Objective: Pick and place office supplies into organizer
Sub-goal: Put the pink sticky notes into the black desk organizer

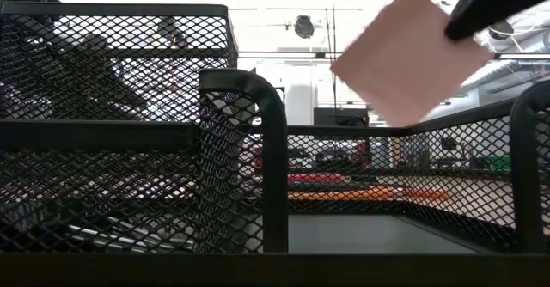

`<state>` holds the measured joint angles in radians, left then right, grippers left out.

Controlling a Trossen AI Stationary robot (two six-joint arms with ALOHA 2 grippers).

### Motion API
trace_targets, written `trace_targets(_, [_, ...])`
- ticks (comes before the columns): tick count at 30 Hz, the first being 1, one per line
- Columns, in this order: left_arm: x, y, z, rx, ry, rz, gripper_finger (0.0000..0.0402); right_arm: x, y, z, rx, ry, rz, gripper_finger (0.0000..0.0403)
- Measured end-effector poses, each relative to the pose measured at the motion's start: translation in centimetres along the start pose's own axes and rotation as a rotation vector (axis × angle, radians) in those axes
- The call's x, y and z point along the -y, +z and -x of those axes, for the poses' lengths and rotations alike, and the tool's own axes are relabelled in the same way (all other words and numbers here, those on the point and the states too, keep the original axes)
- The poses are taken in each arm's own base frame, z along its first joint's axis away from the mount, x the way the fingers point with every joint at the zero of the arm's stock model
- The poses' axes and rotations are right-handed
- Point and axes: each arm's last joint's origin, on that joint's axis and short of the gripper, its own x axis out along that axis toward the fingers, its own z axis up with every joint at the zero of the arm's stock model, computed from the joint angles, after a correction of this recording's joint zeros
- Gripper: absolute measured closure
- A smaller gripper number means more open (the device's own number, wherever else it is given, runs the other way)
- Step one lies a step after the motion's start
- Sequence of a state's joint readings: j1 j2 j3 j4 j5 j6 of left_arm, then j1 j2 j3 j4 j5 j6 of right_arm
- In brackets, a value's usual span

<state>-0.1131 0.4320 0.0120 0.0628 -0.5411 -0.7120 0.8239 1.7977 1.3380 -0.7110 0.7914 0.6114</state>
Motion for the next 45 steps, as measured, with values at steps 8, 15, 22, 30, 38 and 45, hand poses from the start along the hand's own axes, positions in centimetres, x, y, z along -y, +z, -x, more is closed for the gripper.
trace_targets(8, [0.0,0.0,0.0,0.000,0.000,0.004,0.0190,-1.6,1.6,1.0,0.100,0.163,-0.113,0.0403])
trace_targets(15, [0.0,0.0,0.0,0.000,0.000,0.004,0.0190,-2.4,2.5,1.3,0.126,0.316,-0.171,0.0403])
trace_targets(22, [0.0,0.0,0.0,-0.001,-0.001,0.030,0.0190,-1.3,3.3,-0.1,0.062,0.365,-0.314,0.0403])
trace_targets(30, [0.1,-0.1,0.0,-0.017,-0.019,0.031,0.0190,0.6,4.2,-2.7,-0.135,0.600,-0.376,0.0403])
trace_targets(38, [0.1,-0.1,0.0,-0.018,-0.020,0.032,0.0190,2.8,5.0,-4.8,-0.219,0.714,-0.392,0.0403])
trace_targets(45, [0.1,-0.1,0.0,-0.024,-0.026,0.035,0.0190,5.6,5.6,-6.7,-0.280,0.841,-0.393,0.0403])
